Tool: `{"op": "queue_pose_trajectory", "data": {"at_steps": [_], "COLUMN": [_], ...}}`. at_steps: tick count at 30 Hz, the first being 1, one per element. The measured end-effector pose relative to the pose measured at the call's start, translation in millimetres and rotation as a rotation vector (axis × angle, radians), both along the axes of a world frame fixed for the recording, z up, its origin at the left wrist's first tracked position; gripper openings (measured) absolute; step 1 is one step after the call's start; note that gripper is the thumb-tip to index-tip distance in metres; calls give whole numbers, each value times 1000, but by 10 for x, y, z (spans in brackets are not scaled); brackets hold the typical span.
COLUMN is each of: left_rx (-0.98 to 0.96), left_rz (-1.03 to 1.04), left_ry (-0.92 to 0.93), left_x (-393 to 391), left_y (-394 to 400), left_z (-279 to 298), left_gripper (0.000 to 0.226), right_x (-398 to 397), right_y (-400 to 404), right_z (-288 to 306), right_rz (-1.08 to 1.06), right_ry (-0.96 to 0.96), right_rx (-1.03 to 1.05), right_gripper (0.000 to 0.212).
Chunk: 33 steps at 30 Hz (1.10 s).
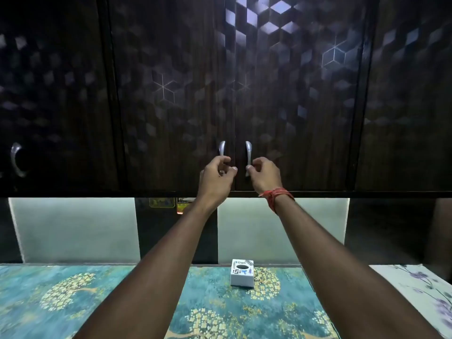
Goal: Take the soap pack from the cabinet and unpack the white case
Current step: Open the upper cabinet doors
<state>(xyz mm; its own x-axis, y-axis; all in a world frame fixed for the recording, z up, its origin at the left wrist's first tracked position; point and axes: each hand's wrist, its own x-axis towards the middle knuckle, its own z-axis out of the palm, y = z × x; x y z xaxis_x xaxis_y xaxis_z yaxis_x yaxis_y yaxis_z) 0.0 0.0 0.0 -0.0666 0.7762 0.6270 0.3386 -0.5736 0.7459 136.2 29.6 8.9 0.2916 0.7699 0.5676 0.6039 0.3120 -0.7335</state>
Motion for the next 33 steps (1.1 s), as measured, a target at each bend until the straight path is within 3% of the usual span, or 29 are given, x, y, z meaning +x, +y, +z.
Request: {"op": "queue_pose_trajectory", "data": {"at_steps": [6, 8, 10, 20, 24, 26, 29, 33], "left_rx": [-90, -120, -126, -159, -159, -153, -72, 32], "left_rz": [33, 34, 37, -27, -26, -160, -537, -679], "left_ry": [88, 97, 98, 125, 41, 4, 125, 264], "left_x": [-29, -64, -108, -228, -117, 94, 577, 1449], "left_y": [169, 176, 158, -168, -206, -253, -442, -625], "left_z": [-87, -94, -115, -262, -198, -198, -308, -553], "left_gripper": [39, 41, 40, 45, 47, 48, 57, 81], "right_x": [-188, -195, -182, -183, -178, -61, 256, 826], "right_y": [352, 384, 405, 156, -341, -668, -1129, -1646], "right_z": [18, 54, 77, 51, -218, -340, -432, -489], "right_rz": [42, -16, -24, 20, -110, -161, -182, -256], "right_ry": [-62, 55, 202, 54, 113, 182, 319, 357], "right_rx": [-155, -99, -91, -228, -10, 129, 286, 504], "right_gripper": [28, 17, 26, 21, 29, 34, 35, 40]}}
